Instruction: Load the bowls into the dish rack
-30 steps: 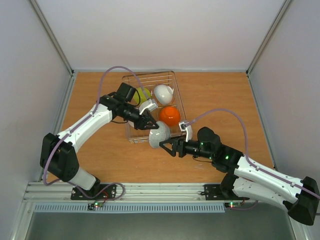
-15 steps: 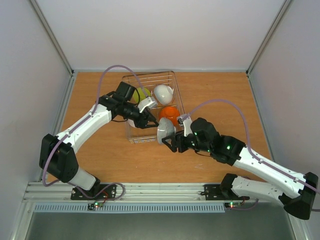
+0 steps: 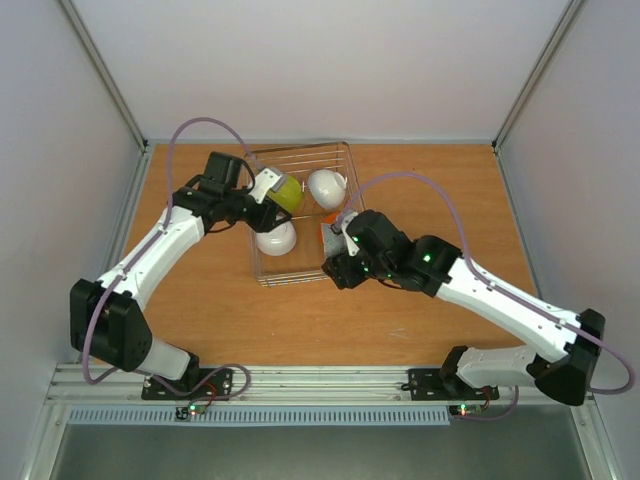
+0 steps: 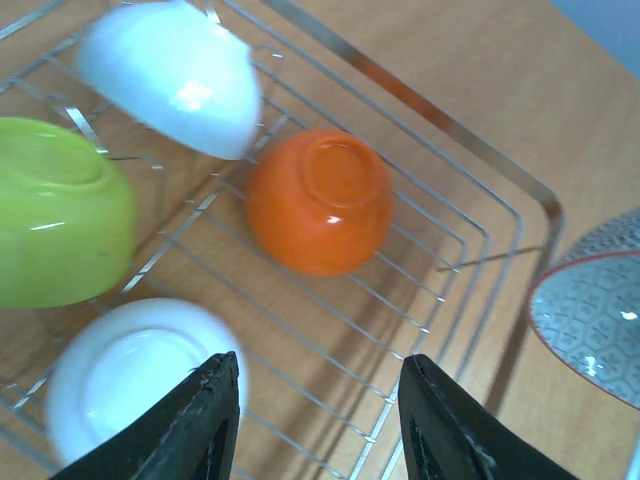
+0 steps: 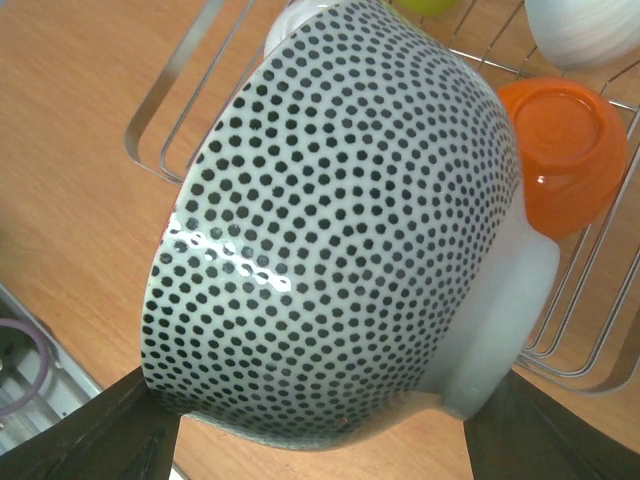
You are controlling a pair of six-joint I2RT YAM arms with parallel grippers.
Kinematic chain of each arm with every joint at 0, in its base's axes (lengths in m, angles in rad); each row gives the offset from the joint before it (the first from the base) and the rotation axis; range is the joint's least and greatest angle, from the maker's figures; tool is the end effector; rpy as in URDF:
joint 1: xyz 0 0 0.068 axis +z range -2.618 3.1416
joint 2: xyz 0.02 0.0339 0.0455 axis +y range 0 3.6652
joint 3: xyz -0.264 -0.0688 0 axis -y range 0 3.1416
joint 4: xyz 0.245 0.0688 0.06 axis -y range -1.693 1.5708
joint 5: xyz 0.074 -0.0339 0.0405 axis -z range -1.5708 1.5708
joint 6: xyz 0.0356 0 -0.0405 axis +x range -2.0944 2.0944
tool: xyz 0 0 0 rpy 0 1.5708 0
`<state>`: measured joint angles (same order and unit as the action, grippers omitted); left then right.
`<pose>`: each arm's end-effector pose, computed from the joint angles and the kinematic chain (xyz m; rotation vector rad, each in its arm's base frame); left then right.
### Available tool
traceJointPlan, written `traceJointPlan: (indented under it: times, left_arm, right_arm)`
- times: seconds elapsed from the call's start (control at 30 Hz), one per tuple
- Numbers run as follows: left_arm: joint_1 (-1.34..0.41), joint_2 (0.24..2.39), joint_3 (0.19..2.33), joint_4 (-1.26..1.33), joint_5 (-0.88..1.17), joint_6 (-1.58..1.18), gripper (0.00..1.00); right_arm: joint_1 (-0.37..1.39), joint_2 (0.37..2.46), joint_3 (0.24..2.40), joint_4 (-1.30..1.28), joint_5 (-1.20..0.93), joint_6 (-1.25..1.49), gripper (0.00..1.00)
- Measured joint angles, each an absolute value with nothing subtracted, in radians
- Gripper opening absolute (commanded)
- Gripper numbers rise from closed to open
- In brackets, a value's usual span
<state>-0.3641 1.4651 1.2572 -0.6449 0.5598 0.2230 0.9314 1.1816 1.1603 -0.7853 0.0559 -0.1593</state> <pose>0.2855 -0.1291 0.3057 0.9292 2.1915 -0.7412 0.1459 0.1929 0.3334 -1.2202 2.0630 0.3006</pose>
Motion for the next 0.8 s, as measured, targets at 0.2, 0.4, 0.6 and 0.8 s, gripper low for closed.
traceJointPlan:
  times: [0.2,0.4,0.6,0.8]
  left_arm:
    - [-0.301,1.451,1.245,-0.620,0.501,0.186,0.46]
    - [-0.263,1.440,1.242,-0.615,0.471,0.171,0.46]
    - [-0.218,1.421,1.242,-0.604,0.407,0.151,0.46]
    - [-0.164,1.407,1.241,-0.582,0.330,0.117,0.46]
  right_arm:
    - [0.931,1.326,1.285,-0.852,0.069,-0.188,0.01]
    - [0.930,1.471,1.434,-0.939,0.073,-0.196,0.01]
    - [0.930,1.574,1.549,-1.020,0.090,-0.195,0.01]
    - [0.929,1.667,1.644,-1.086,0.128,-0.193,0.01]
